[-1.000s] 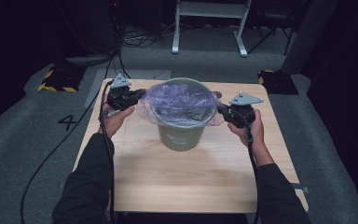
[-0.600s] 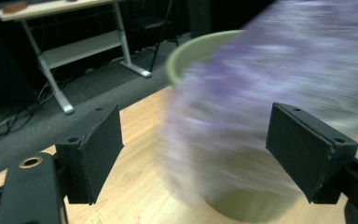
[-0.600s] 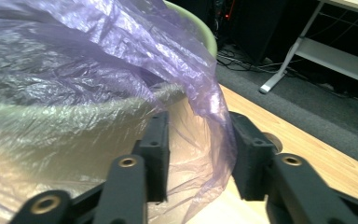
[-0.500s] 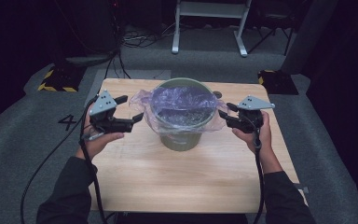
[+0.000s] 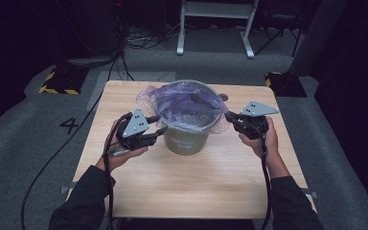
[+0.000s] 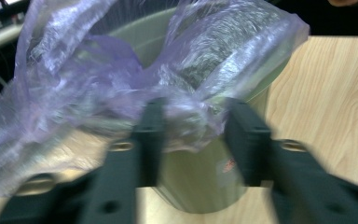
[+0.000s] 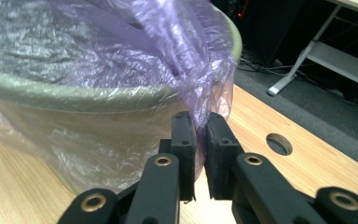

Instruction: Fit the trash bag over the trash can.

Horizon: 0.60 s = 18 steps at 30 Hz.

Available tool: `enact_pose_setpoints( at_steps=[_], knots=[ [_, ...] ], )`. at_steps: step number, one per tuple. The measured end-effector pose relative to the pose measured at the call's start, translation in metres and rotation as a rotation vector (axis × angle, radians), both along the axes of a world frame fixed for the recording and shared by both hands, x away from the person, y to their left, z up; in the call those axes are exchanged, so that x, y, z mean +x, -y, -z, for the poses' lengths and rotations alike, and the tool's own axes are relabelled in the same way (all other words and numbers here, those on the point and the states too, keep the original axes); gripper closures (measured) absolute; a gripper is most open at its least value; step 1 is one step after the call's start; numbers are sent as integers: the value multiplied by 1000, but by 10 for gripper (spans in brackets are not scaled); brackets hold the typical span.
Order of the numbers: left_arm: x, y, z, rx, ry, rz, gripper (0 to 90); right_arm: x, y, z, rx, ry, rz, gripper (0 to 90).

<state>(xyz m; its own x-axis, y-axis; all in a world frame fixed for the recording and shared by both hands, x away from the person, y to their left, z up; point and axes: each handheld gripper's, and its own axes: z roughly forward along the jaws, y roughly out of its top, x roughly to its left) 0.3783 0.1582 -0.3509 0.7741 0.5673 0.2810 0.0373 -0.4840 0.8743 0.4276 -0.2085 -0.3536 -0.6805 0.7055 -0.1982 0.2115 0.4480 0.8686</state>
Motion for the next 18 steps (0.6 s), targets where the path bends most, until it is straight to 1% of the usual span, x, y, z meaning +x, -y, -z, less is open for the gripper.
enact_pose_setpoints(
  at_steps=[1, 2, 4, 6, 8, 10, 11, 12, 14, 16, 18],
  knots=[
    [0, 1, 0, 7, 4, 4, 708, -1, 0, 0, 2, 3, -8, 858],
    [0, 1, 2, 6, 3, 22, 786, -1, 0, 1, 2, 2, -13, 861],
    [-1, 1, 5, 19, 12, 35, 891, -3, 0, 2, -3, 3, -16, 861],
    [-4, 0, 8, 22, 6, 53, 899, -4, 2, 2, -2, 4, -17, 856],
    [-5, -1, 11, 24, -9, 63, 900, -6, 5, 3, 12, -2, -15, 825],
    [-5, -1, 16, 28, -23, 65, 900, -8, 7, 2, 32, -5, -22, 717],
    [-4, -1, 18, 35, -26, 66, 900, -9, 7, 1, 35, 1, -24, 614],
    [-3, 0, 21, 39, -33, 67, 900, -10, 7, 0, 34, 6, -10, 525],
    [-3, 1, 24, 40, -36, 68, 900, -12, 7, -5, 42, 13, -11, 445],
    [-3, 4, 26, 32, -42, 72, 900, -15, 7, -10, 49, 35, -5, 330],
    [-2, 5, 26, 36, -44, 75, 900, -19, 6, -15, 48, 51, -9, 287]
  ],
)
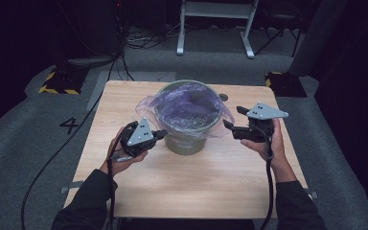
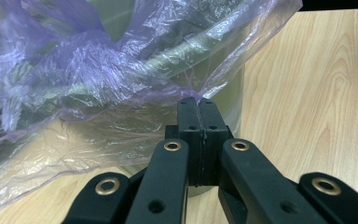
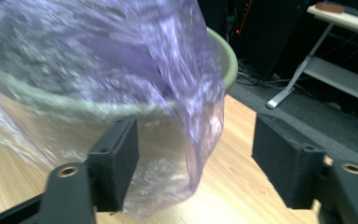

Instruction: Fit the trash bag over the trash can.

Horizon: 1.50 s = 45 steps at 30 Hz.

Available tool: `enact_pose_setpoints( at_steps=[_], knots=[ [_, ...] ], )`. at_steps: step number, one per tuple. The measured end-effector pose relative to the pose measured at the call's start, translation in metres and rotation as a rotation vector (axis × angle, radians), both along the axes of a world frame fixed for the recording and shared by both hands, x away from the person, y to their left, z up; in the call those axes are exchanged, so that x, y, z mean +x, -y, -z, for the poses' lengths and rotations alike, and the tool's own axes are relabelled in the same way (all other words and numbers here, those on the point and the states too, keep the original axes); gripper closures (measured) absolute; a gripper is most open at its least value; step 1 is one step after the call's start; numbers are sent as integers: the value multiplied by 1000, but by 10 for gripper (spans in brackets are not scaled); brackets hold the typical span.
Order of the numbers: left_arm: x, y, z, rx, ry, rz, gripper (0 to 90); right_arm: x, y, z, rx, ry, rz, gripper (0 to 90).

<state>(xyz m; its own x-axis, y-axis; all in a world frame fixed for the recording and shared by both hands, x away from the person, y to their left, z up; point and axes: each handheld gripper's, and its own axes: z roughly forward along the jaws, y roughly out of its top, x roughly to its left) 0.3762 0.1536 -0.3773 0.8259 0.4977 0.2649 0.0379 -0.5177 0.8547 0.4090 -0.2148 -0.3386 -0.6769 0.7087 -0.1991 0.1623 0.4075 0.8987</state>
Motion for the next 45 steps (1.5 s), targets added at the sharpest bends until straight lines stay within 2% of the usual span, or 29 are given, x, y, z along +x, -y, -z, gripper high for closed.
enact_pose_setpoints(
  at_steps=[3, 5, 7, 12, 14, 16, 19, 21, 24, 25, 26, 28, 29, 31, 32, 33, 36, 37, 39, 40, 41, 45],
  knots=[
    [2, 0, 1, 2, -8, -3, 900, -5, 0, -10, 29, 28, -34, 230],
    [3, 0, 3, -1, -16, -3, 900, -9, -1, -18, 49, 55, -57, 221],
    [3, -1, 4, -5, -17, -6, 900, -10, -2, -25, 50, 74, -58, 220],
    [5, -2, 8, -7, -30, -12, 900, -6, -6, -37, 52, 86, -62, 222],
    [5, -1, 10, -1, -36, -12, 900, -4, -7, -42, 68, 89, -64, 231],
    [6, 0, 13, -1, -39, -14, 900, 2, -12, -45, 55, 88, -52, 244],
    [8, 1, 17, 4, -50, -16, 900, 12, -16, -47, 42, 79, -23, 413],
    [9, 1, 19, 9, -53, -16, 900, 19, -17, -48, 45, 63, -27, 544],
    [11, 1, 23, 8, -62, -22, 900, 30, -16, -48, 45, 58, -11, 657],
    [12, 1, 23, 9, -64, -24, 900, 34, -15, -48, 54, 51, -7, 658],
    [13, 1, 24, 5, -67, -27, 900, 37, -15, -47, 66, 34, -24, 649],
    [13, 0, 25, -4, -69, -26, 900, 37, -15, -47, 72, 23, -59, 538],
    [13, 0, 25, -3, -70, -28, 900, 34, -16, -48, 85, 27, -92, 436],
    [14, 0, 25, -2, -73, -28, 900, 31, -19, -48, 97, 28, -120, 360],
    [14, 0, 25, -4, -75, -27, 900, 28, -22, -48, 89, 36, -135, 313],
    [14, 0, 25, -2, -77, -28, 900, 23, -29, -48, 56, 42, -164, 283],
    [14, 2, 25, 4, -75, -26, 900, 18, -41, -47, 12, 46, -212, 248],
    [14, 2, 26, 4, -76, -25, 900, 18, -45, -47, 2, 48, -226, 282],
    [15, 2, 26, 2, -81, -28, 900, 23, -50, -47, -36, 58, -194, 461],
    [16, 2, 27, 6, -84, -29, 900, 26, -51, -46, -48, 54, -190, 517],
    [16, 1, 27, 8, -85, -29, 900, 32, -52, -47, -51, 46, -175, 624],
    [20, -1, 30, 34, -88, -40, 900, 48, -49, -47, -61, 43, -118, 807]
  ],
)
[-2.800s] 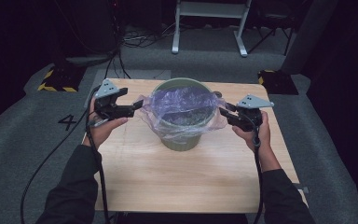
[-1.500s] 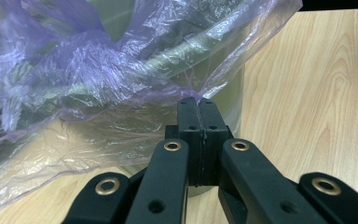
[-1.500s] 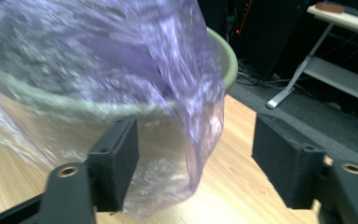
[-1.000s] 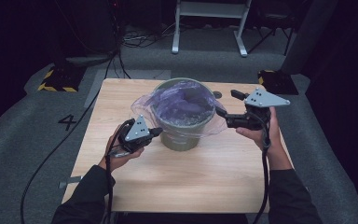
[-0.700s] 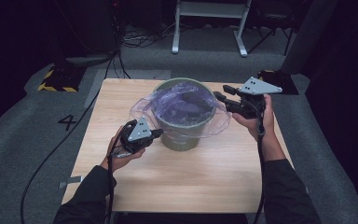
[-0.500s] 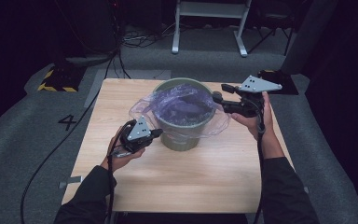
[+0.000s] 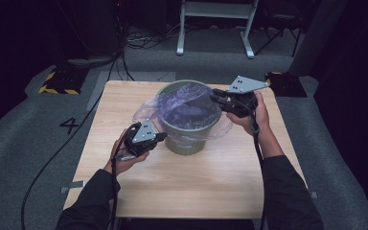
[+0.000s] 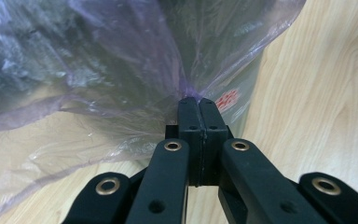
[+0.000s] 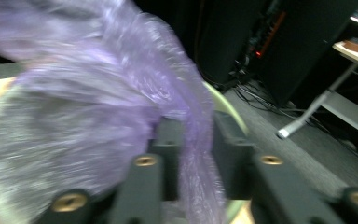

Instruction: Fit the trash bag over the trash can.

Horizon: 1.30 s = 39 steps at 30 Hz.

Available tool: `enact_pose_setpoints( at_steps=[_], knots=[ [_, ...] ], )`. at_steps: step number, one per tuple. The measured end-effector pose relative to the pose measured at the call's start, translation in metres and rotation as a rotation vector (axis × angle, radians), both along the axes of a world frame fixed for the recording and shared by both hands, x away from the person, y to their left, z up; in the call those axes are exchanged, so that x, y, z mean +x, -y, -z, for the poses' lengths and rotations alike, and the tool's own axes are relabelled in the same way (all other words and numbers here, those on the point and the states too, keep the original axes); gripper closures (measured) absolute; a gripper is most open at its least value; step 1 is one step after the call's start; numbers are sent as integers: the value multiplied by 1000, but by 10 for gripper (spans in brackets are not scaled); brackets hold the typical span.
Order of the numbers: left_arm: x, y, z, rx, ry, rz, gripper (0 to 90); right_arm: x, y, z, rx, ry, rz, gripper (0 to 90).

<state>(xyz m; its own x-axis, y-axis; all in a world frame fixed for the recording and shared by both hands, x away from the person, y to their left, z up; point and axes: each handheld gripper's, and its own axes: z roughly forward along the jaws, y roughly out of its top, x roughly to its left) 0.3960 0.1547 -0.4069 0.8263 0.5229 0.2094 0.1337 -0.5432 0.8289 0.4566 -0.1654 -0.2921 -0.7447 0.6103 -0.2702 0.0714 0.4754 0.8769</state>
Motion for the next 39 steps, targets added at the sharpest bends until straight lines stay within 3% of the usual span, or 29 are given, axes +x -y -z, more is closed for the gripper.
enact_pose_setpoints(
  at_steps=[2, 8, 12, 19, 24, 27, 29, 30, 32, 35, 39],
  knots=[
    [3, -2, 2, 0, -13, -3, 900, 11, 2, 0, 2, -6, 25, 857],
    [8, -5, 8, 11, -38, -5, 900, 39, -4, 4, -44, -35, 119, 880],
    [10, -2, 12, 21, -55, 5, 900, 56, 1, 15, -56, -87, 190, 885],
    [14, 4, 23, 44, -92, 9, 900, 71, 14, 33, -27, -148, 257, 879],
    [15, 1, 28, 28, -98, -6, 898, 81, 18, 47, -24, -184, 292, 877],
    [9, -2, 24, 6, -90, -6, 677, 82, 20, 52, -16, -194, 293, 876],
    [0, -7, 19, -11, -66, -2, 586, 82, 22, 53, -7, -191, 290, 877],
    [-3, -9, 17, -24, -66, -5, 476, 82, 23, 54, 1, -190, 294, 876],
    [-11, -14, 11, -56, -62, -2, 407, 82, 24, 54, 12, -190, 291, 876],
    [-27, -24, 1, -104, -21, -8, 280, 81, 26, 54, 20, -190, 288, 877],
    [-45, -32, -13, -127, 44, -2, 237, 79, 27, 53, 34, -185, 286, 876]
  ],
)
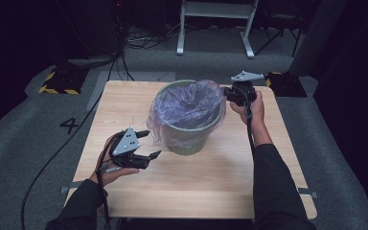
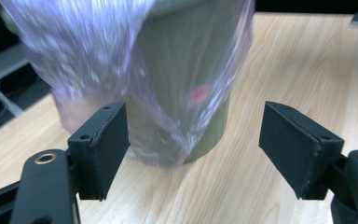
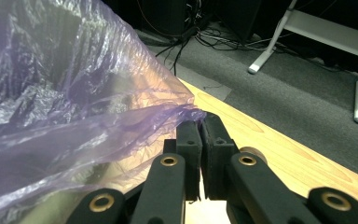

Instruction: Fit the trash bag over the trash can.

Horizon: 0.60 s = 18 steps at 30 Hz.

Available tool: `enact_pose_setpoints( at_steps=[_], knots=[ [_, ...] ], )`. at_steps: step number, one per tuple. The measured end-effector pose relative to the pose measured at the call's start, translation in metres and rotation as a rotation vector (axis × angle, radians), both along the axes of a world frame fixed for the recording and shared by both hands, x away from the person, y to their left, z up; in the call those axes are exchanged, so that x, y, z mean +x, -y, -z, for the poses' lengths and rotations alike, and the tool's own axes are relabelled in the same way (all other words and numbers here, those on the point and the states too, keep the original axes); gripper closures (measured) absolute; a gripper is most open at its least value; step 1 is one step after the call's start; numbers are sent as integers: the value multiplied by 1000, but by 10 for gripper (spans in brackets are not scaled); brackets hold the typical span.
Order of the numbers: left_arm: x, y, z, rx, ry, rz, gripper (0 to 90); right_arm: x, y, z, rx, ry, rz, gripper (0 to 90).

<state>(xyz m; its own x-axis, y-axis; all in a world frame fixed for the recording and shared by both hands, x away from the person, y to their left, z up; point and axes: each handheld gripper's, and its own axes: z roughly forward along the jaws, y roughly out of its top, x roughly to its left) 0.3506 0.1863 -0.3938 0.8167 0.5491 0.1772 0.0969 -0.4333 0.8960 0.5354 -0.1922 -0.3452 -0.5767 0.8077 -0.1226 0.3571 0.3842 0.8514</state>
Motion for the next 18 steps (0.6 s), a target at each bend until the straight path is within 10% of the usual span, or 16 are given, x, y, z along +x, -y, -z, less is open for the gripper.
enact_pose_setpoints(
  at_steps=[11, 18],
  knots=[
    [17, 11, -49, -42, 109, -46, 336, -4, -3, -4, 13, 17, -39, 850],
    [46, 17, -57, 2, 67, 21, 442, -4, -4, -4, 17, 25, -61, 845]
  ],
)
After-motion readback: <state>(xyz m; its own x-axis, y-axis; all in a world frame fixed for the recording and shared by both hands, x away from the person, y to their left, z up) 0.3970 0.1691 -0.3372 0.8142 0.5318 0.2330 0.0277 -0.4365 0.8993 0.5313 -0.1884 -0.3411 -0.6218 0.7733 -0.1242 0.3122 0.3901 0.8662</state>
